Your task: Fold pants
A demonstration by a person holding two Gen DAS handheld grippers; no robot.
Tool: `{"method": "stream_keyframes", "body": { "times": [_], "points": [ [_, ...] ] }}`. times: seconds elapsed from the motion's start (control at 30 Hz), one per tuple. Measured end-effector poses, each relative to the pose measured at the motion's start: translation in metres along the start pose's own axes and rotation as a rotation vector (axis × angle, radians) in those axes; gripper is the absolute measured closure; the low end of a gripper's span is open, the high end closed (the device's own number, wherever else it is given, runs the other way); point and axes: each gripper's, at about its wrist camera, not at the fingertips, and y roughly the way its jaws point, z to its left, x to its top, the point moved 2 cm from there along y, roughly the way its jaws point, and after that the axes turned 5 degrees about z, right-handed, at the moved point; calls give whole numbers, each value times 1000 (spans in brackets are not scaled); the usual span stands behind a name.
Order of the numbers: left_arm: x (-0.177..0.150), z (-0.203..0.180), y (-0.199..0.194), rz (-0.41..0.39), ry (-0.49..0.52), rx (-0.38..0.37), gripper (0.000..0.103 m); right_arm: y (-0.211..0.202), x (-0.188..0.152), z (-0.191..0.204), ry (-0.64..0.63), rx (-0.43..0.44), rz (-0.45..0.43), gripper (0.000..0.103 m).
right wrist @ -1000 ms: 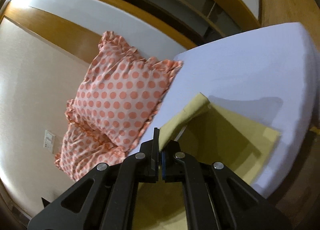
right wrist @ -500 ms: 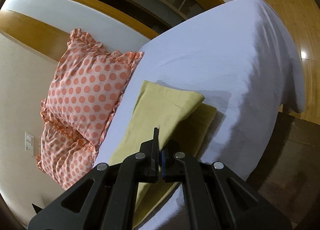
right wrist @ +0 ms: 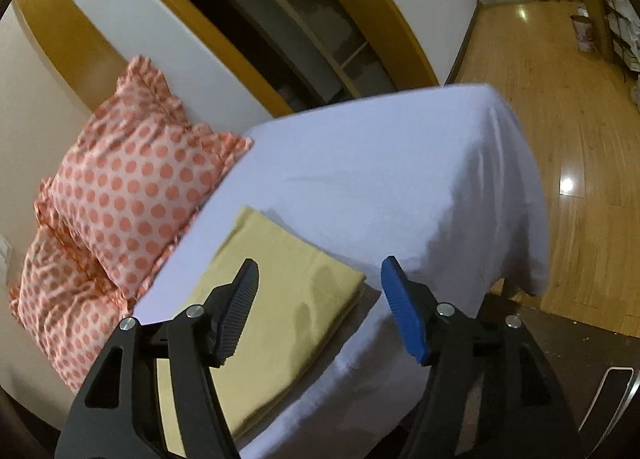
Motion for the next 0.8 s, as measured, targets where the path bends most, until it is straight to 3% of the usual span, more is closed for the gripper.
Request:
{"method": "stream_keyframes", "body": {
  "times": [0.1,0.17,0.2,0.27,0.3,0.4,0.53,0.63,0.73,0.8],
  "points": [
    [-7,-3,0,8,10,-38,55,1,-9,8,-60,1,-7,47],
    [-9,-6,0,6,15,-62,53,1,-20,12,-73,47,24,66],
    [-9,-7,1,6,20,-69,53,1,-26,13,-67,82,41,71],
    [-10,-10,1,1,29,-89,52,3,-34,13,-58,129,57,93],
    [-9,-12,1,-4,35,-102,51,6,-36,14,-69,138,59,98],
    [-9,-11,0,-11,35,-105,49,5,-36,31,-125,172,14,99],
    [-9,-2,-3,-33,-10,-94,44,-12,-38,105,-251,344,-19,99],
    [-10,4,-6,-52,-44,-94,43,-23,-70,189,-382,555,55,99],
    [-9,5,-9,-74,-49,-85,41,-28,-155,281,-570,783,264,99],
    [-8,4,-11,-92,-44,-79,38,-26,-222,318,-712,845,440,99]
  ]
}}
